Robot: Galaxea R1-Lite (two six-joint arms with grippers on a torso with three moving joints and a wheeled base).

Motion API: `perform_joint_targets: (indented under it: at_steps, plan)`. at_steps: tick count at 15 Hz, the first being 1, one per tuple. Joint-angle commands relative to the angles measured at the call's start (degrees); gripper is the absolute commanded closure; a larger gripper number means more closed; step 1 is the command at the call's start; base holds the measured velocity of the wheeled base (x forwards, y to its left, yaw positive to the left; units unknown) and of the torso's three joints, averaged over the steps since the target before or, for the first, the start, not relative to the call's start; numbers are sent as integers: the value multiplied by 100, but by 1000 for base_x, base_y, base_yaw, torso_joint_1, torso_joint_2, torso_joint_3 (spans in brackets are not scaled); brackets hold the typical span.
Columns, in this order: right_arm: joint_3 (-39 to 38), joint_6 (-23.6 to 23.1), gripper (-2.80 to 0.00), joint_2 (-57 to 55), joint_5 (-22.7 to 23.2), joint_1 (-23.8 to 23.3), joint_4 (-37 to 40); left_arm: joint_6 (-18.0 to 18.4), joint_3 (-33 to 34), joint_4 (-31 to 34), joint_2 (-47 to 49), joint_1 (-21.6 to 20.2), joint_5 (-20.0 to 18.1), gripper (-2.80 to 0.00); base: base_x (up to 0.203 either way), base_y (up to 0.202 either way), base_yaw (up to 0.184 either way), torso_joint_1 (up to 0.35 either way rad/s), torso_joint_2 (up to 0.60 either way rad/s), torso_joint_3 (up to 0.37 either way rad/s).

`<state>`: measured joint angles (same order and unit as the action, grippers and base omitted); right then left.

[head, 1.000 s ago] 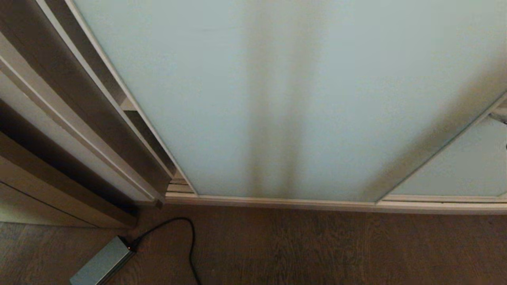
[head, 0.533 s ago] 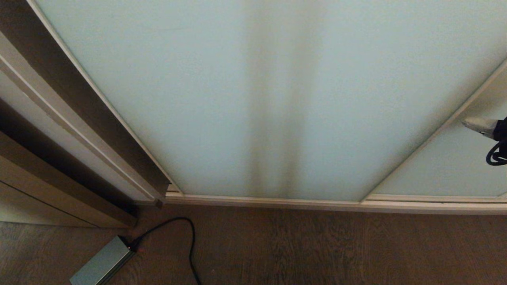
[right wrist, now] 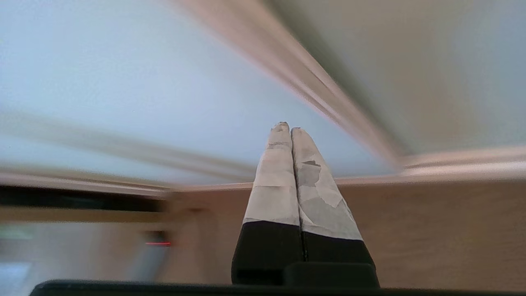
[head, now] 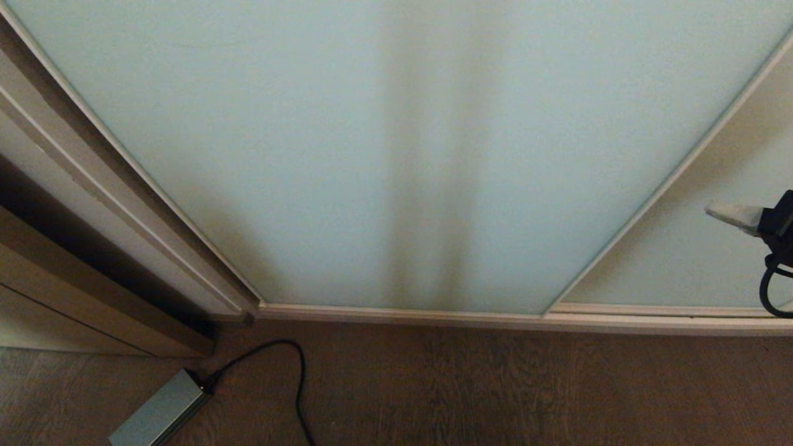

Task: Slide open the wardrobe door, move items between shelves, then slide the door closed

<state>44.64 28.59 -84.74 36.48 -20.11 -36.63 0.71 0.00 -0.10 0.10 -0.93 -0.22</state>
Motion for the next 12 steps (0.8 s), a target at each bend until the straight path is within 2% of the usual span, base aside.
perform_joint_targets:
  at_steps: [1,3,7,9,12]
  plan:
    - [-822,-1103,0,1123,-1006,473,-13,0,0,1,-1,3,-4,0,0,0,0,0,0,0]
    - [-1663,-1870,0,2070,-1730,871,-15,0,0,1,-1,-4,2,0,0,0,0,0,0,0]
    - [-3690,-2938,0,4239,-2640,1483,-27,0,0,-8,-1,2,-4,0,0,0,0,0,0,0]
    - [-4117,-3194,0,5332,-3140,1703,342,0,0,-7,-1,-3,-4,0,0,0,0,0,0,0]
    - [-4369,-3349,0,6703,-3858,2042,1612,7,0,1,-1,-4,-4,0,0,0,0,0,0,0]
